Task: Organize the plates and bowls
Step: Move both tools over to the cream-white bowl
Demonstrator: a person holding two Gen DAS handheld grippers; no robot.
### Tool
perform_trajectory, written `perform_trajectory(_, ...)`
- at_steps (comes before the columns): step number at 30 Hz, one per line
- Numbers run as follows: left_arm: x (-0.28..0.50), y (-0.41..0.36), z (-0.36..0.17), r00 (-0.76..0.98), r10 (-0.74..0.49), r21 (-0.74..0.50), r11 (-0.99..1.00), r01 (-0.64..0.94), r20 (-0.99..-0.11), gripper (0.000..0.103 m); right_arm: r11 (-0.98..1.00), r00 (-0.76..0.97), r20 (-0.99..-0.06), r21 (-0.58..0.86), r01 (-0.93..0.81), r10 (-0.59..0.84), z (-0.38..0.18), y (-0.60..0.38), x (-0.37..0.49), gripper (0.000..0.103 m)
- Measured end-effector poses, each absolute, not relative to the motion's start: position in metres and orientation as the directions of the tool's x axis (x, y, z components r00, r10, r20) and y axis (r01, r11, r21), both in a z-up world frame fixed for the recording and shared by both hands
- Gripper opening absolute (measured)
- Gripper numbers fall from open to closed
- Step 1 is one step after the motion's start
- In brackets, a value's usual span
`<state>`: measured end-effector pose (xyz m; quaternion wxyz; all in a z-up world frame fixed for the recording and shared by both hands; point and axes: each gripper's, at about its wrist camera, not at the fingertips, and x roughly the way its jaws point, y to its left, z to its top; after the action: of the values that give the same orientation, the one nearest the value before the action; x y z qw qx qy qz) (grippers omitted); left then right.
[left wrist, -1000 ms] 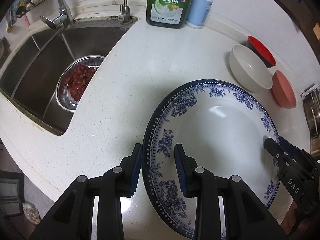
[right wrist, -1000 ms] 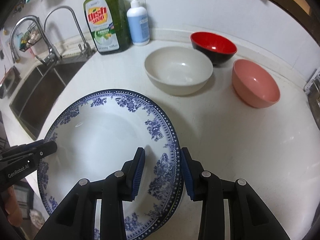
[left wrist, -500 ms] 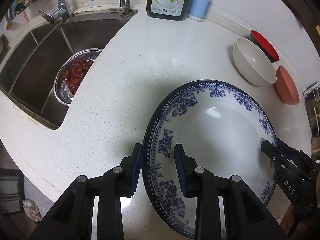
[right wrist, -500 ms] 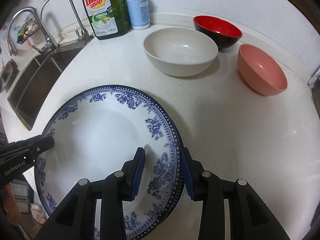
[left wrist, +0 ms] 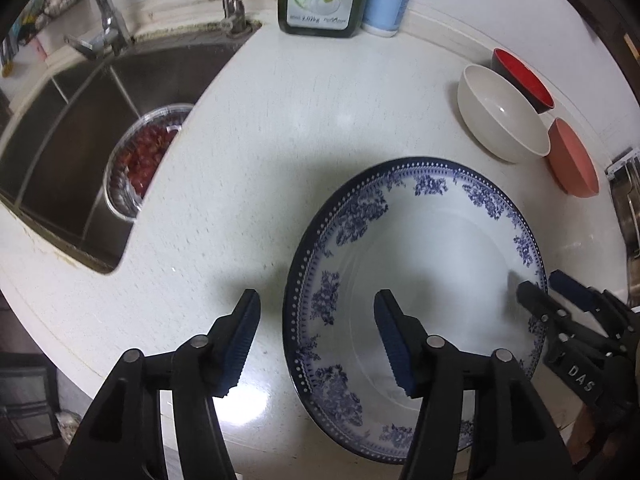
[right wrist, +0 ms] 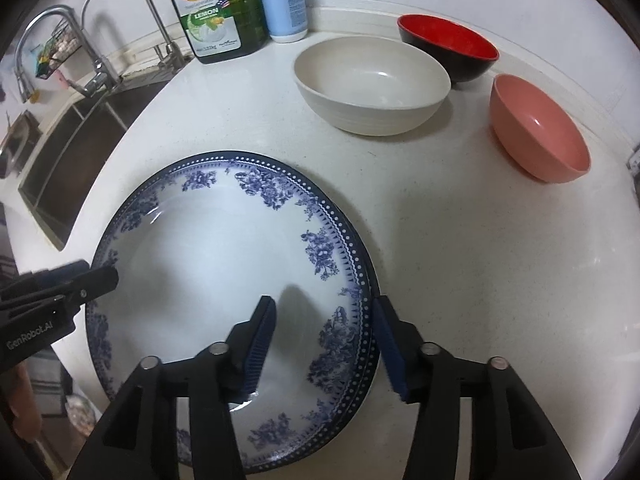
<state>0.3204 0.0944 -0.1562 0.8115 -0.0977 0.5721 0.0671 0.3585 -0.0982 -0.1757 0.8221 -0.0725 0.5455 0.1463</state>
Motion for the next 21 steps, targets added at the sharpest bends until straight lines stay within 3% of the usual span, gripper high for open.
perform_trajectory(11,0.325,0.076,-0.123,0.451,0.017,-0.04,0.992,-0.118,-0.892,0.075,0.953,0.442,-0.878,0.048,-0.3,0.184,-0.145,-0.114,0.359,0.055)
perform_trajectory(21,0.353,0.053,-0.091,0.534,-0.012,-0.018,1.0,-0.005,-0.845,0.079,0.971,0.521,-0.831,0.083,-0.226,0.192,-0.114,-0.139,0.376,0.055)
